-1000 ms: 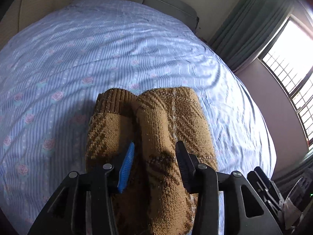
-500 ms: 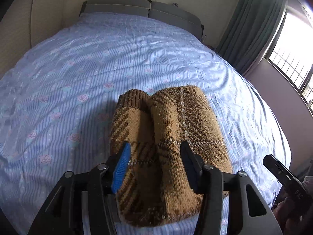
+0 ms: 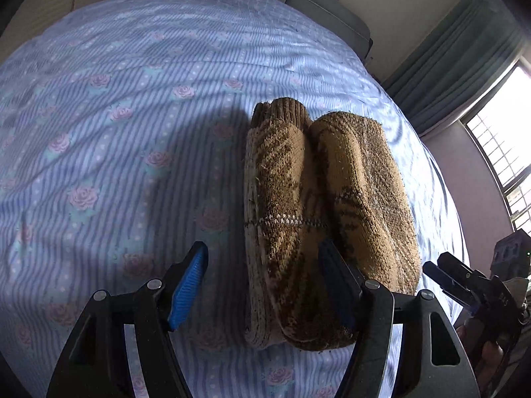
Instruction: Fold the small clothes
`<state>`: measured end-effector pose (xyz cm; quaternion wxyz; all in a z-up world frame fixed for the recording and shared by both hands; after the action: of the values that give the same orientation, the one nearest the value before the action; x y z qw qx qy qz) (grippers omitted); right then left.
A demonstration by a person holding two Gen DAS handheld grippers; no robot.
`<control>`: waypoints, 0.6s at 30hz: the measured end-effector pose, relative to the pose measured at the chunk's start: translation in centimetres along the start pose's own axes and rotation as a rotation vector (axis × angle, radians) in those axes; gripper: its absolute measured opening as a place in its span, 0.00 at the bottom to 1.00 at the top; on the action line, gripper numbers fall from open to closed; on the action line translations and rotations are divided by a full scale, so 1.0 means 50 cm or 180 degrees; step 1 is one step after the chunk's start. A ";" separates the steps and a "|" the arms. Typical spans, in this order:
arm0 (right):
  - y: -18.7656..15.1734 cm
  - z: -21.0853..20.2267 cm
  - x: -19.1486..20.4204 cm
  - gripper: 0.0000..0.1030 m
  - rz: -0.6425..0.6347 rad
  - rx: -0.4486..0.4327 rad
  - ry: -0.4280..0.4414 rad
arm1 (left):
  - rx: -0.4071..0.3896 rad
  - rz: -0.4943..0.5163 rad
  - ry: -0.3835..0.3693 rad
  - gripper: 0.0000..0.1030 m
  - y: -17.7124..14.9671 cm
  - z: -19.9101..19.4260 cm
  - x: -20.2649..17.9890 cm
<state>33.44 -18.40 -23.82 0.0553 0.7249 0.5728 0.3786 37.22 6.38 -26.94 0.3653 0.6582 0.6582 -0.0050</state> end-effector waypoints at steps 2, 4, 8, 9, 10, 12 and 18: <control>0.002 0.021 -0.005 0.79 0.0033 0.0078 0.0018 | 0.0019 -0.0027 -0.0040 0.66 0.003 0.011 0.003; 0.007 0.038 -0.009 0.79 0.0046 0.0131 0.0042 | 0.0050 -0.0069 -0.0112 0.66 0.004 0.021 0.006; 0.015 0.074 -0.022 0.79 0.0149 0.0297 0.0243 | 0.0109 -0.0130 -0.0247 0.66 0.000 0.046 0.008; 0.019 0.088 -0.023 0.79 0.0201 0.0357 0.0350 | 0.0116 -0.0157 -0.0293 0.66 -0.001 0.051 0.010; 0.020 0.099 -0.021 0.78 0.0249 0.0419 0.0452 | 0.0119 -0.0179 -0.0324 0.66 -0.002 0.054 0.011; 0.023 0.126 -0.017 0.78 0.0346 0.0555 0.0649 | 0.0123 -0.0202 -0.0375 0.66 -0.002 0.058 0.013; 0.024 0.198 -0.003 0.79 0.0605 0.0918 0.1127 | 0.0141 -0.0236 -0.0478 0.58 -0.007 0.063 0.012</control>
<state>40.46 -15.44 -30.28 -0.1859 0.6983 0.5509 0.4175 38.50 5.30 -29.69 0.3986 0.6391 0.6526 -0.0824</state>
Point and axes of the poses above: each gripper's, at about its wrist camera, not at the fingertips, and z roughly the way its jaws point, x to its left, y to its top, the point moved 7 cm from there along z, roughly the way its jaws point, and after that the axes turned 2 degrees about -y, right-handed, at the moved point
